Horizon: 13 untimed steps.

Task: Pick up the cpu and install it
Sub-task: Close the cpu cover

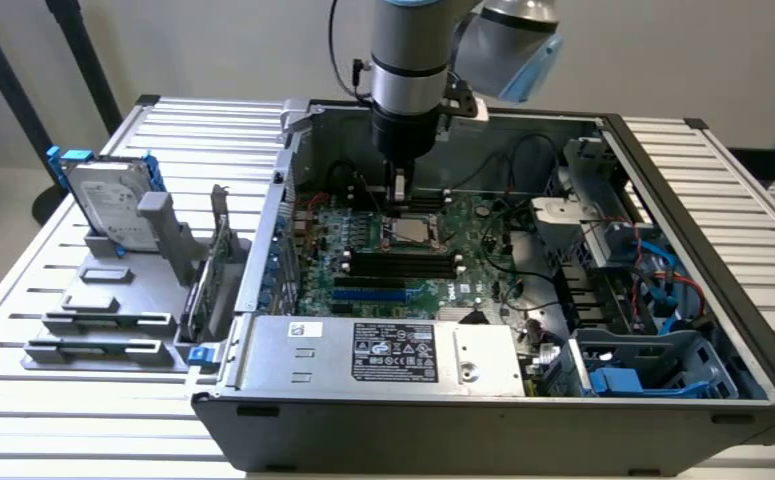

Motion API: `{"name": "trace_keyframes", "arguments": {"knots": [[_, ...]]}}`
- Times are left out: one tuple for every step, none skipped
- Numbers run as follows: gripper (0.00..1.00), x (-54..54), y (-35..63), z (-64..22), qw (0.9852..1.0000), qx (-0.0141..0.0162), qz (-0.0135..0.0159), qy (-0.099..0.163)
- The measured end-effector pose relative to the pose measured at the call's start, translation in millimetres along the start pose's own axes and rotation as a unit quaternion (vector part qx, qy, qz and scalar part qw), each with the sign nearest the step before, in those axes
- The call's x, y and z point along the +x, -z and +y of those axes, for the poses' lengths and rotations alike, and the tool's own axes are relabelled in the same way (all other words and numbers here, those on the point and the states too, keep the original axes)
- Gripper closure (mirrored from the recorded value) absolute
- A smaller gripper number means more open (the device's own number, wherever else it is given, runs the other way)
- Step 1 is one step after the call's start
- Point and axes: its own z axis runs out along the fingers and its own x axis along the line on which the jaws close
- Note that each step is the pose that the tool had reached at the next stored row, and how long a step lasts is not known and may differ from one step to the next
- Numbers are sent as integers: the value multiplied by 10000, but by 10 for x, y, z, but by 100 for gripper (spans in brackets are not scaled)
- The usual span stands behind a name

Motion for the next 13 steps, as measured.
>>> {"name": "trace_keyframes", "arguments": {"knots": [[89,-5,40,43,10000,2,1,0],[89,-12,81,84,10000,3,2,-1],[89,-23,124,121,10000,4,1,0],[89,-36,166,159,10000,4,1,-1],[89,-48,205,197,10000,5,1,0],[89,-59,240,236,10000,6,1,0],[89,-69,273,279,10000,7,1,-1],[89,-76,304,329,10000,8,1,0],[89,-79,324,373,10000,9,1,-1],[89,-81,340,418,10000,11,2,0],[89,-83,353,463,10000,13,2,0],[89,-83,364,508,10000,15,2,0],[89,-83,372,552,10000,17,2,3]]}}
